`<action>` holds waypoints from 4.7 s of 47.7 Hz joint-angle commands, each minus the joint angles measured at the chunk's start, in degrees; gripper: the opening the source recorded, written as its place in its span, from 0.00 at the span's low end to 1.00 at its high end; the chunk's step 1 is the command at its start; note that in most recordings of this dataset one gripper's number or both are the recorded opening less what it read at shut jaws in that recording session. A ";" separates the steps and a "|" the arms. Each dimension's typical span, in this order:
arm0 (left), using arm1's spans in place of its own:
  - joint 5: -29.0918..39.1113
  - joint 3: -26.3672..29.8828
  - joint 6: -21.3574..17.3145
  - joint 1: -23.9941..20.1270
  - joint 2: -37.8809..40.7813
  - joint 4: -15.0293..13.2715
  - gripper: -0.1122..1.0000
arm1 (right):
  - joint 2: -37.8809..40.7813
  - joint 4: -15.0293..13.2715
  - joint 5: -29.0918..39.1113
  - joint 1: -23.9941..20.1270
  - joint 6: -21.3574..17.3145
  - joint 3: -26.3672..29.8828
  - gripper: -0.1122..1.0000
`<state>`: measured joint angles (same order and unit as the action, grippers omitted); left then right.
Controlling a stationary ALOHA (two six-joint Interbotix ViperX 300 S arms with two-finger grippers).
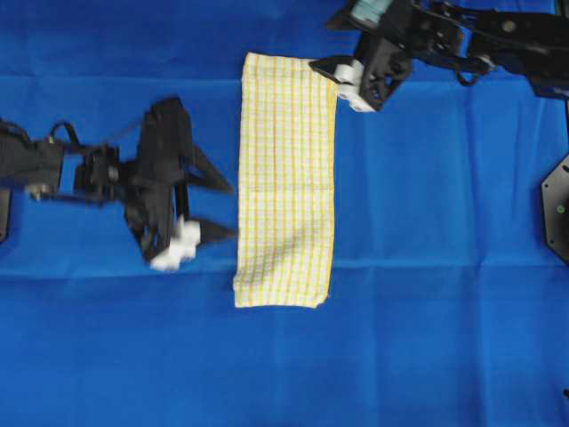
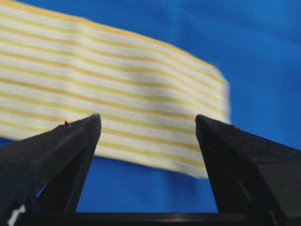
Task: Fold the yellow towel.
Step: 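Move both grippers to the strip's far end and grasp its corners, then lift the far end with both grippers and fold it toward the near end, then lay the folded end down, open both grippers and withdraw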
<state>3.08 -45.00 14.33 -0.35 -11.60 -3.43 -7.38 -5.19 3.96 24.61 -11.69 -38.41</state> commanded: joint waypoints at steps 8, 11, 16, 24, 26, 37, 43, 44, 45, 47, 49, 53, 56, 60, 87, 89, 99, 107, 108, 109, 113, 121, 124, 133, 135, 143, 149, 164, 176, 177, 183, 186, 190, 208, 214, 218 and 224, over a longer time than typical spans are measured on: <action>-1.76 -0.18 -3.34 -6.24 -0.70 0.35 0.79 | -6.42 0.88 -2.02 -0.18 -0.62 -5.27 0.77; -2.20 -0.35 -3.69 -6.77 -0.35 0.26 0.79 | -7.12 0.97 -2.11 -0.18 -0.62 -5.98 0.77; -2.72 -0.35 -3.87 -6.86 -0.09 0.26 0.79 | -7.21 0.97 -2.20 -0.18 -0.62 -6.24 0.77; -2.81 -0.18 -4.04 -7.91 0.00 0.26 0.79 | -6.50 0.97 -2.20 0.00 -0.62 -5.71 0.77; -3.08 -0.09 -4.22 -8.61 0.09 0.26 0.79 | -6.06 0.97 -2.20 0.44 -0.62 -5.45 0.77; -8.17 0.26 -9.67 -15.38 4.22 0.35 0.79 | -0.44 2.37 -3.08 3.16 -1.49 -3.52 0.77; -11.51 0.97 -11.78 -18.81 8.35 0.35 0.79 | 3.96 2.90 -3.87 4.75 -1.67 -2.11 0.77; -12.48 1.23 -12.22 -19.69 9.58 0.35 0.79 | 4.66 3.08 -4.13 4.92 -1.67 -1.85 0.77; -12.92 1.49 -12.30 -20.21 10.37 0.35 0.79 | 5.45 3.43 -4.39 5.19 -1.67 -1.58 0.77; -13.80 1.93 -12.66 -21.27 11.95 0.35 0.79 | 6.77 3.96 -4.92 5.62 -1.67 -1.14 0.77; -14.41 2.37 -12.83 -22.32 13.45 0.35 0.79 | 8.53 4.66 -5.62 5.98 -1.67 -0.53 0.77; -15.56 3.52 -13.10 -24.26 16.26 0.35 0.79 | 11.25 5.71 -6.68 6.33 -1.67 0.44 0.77; -16.44 4.31 -13.18 -25.66 18.54 0.35 0.79 | 13.18 6.33 -7.56 6.50 -1.67 1.14 0.77; -17.75 5.19 -13.18 -27.07 21.01 0.26 0.79 | 15.64 7.03 -8.26 6.50 -1.67 2.20 0.77; -21.71 10.02 -12.92 -28.92 31.03 0.00 0.64 | 21.27 11.87 -9.40 6.77 -1.67 2.55 0.71; -21.71 9.93 -13.01 -28.83 31.11 0.00 0.56 | 21.27 11.78 -9.40 6.68 -1.67 2.55 0.66; -21.71 9.58 -13.01 -28.83 31.38 0.00 0.14 | 21.36 11.51 -9.58 6.33 -1.05 2.72 0.19; -21.71 9.58 -13.01 -28.83 31.38 0.00 0.14 | 21.36 10.55 -10.72 6.33 -0.97 2.90 0.14; -21.71 9.58 -13.01 -28.92 31.38 0.00 0.14 | 21.36 10.55 -10.72 6.33 -0.97 2.90 0.14; -21.71 9.58 -13.01 -28.83 31.38 0.00 0.14 | 21.36 10.46 -10.81 6.33 -0.88 2.90 0.14; -21.71 9.58 -13.01 -28.83 31.38 0.00 0.14 | 21.36 10.46 -10.90 6.42 -0.70 3.08 0.14; -21.71 9.76 -13.01 -28.83 31.03 0.00 0.14 | 21.27 9.93 -10.81 6.86 0.00 3.69 0.14; -21.62 9.76 -13.01 -28.92 30.41 0.00 0.14 | 21.27 9.93 -10.72 6.94 0.35 4.13 0.14; -20.92 9.40 -13.01 -28.83 28.13 0.00 0.14 | 19.86 9.93 -10.11 7.03 0.79 5.01 0.14; -20.65 9.32 -13.01 -28.74 27.33 0.00 0.14 | 18.81 9.93 -9.84 7.03 0.79 4.83 0.14; -19.25 9.05 -13.10 -28.21 23.82 0.00 0.14 | 14.77 9.84 -8.35 7.03 1.05 4.22 0.14; -18.90 8.88 -13.18 -27.86 21.97 0.00 0.14 | 12.48 9.32 -7.38 6.86 1.05 3.96 0.14; -17.75 8.35 -13.01 -26.28 20.21 0.00 0.14 | 10.63 9.05 -6.77 5.36 0.53 2.99 0.14; -17.49 5.98 -12.30 -21.45 18.54 0.00 0.14 | 8.17 9.32 -6.86 1.32 -0.09 0.09 0.14; -17.49 5.62 -12.22 -21.01 18.37 0.00 0.14 | 7.82 9.40 -6.86 0.88 -0.18 -0.26 0.14; -17.40 3.69 -11.87 -17.31 16.61 -0.18 0.14 | 5.98 10.46 -7.12 -2.37 -0.26 -2.55 0.14; -17.49 2.55 -11.51 -15.47 15.73 -0.18 0.14 | 5.19 11.07 -7.12 -4.13 -0.26 -3.52 0.14; -17.49 1.23 -10.55 -12.74 14.59 -0.18 0.14 | 4.13 11.87 -7.12 -6.77 -0.35 -4.92 0.14; -17.84 -3.34 -3.43 0.26 12.48 -0.18 0.14 | 2.20 15.56 -7.47 -18.19 -0.62 -8.44 0.14; -17.84 -3.69 -2.72 3.69 12.39 -0.18 0.14 | 2.20 16.17 -7.56 -21.09 -0.62 -8.61 0.14; -17.84 -3.52 -2.37 5.63 12.57 -0.18 0.14 | 2.20 16.44 -8.00 -22.76 -0.62 -8.53 0.14; -17.84 -2.99 -2.37 7.47 12.83 -0.26 0.14 | 2.20 16.61 -8.70 -24.70 -0.62 -8.79 0.14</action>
<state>-14.59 -48.87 12.04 5.80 2.37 -3.60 -3.96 11.07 -4.04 0.53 -12.30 -47.37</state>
